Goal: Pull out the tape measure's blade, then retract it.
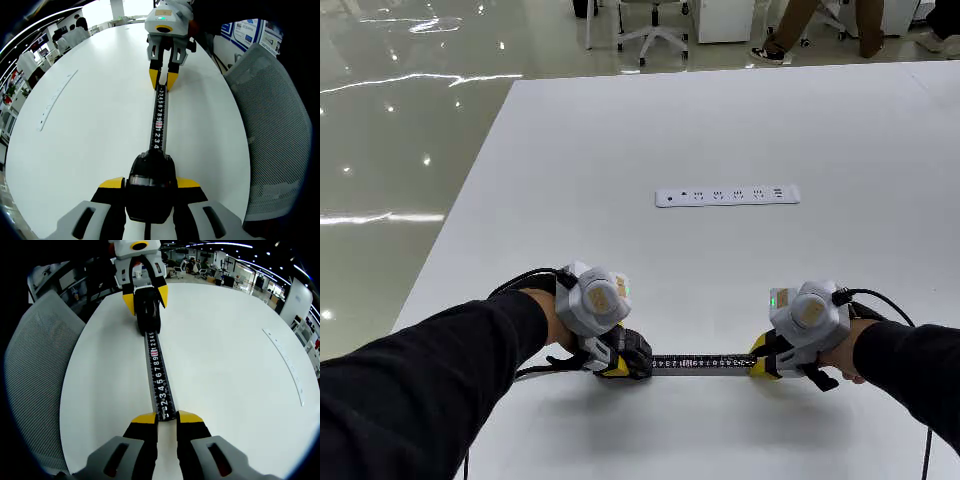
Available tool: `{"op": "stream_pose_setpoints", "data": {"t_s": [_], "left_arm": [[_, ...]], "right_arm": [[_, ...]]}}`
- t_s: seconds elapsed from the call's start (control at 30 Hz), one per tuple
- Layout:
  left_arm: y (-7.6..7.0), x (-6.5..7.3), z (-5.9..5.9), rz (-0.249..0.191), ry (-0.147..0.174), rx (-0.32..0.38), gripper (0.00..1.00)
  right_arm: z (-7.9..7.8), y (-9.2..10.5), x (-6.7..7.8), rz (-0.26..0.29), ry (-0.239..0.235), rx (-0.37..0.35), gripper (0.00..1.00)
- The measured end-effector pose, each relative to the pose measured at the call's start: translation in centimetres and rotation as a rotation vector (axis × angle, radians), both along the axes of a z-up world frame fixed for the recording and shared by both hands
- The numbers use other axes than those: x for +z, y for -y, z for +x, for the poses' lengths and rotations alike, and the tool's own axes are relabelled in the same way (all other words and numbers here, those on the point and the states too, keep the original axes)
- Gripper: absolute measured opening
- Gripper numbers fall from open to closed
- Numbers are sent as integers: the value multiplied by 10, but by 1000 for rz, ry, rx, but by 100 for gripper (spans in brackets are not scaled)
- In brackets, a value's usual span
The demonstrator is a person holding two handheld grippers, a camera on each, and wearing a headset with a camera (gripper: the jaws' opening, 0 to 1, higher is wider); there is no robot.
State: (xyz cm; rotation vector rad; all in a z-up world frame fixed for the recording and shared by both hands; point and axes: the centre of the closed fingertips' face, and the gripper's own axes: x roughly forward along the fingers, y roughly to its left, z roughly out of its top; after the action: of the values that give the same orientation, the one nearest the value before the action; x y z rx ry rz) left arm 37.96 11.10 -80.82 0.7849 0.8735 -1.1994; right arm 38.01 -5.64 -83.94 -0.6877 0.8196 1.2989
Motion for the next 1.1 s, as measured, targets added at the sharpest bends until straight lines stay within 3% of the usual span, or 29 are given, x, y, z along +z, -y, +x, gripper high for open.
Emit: {"op": "stream_pose_setpoints", "data": {"t_s": [1.1], "left_arm": [[0,0,1,-15,3,16,33]], "right_arm": [[3,31,-2,-27,1,-15,8]]}}
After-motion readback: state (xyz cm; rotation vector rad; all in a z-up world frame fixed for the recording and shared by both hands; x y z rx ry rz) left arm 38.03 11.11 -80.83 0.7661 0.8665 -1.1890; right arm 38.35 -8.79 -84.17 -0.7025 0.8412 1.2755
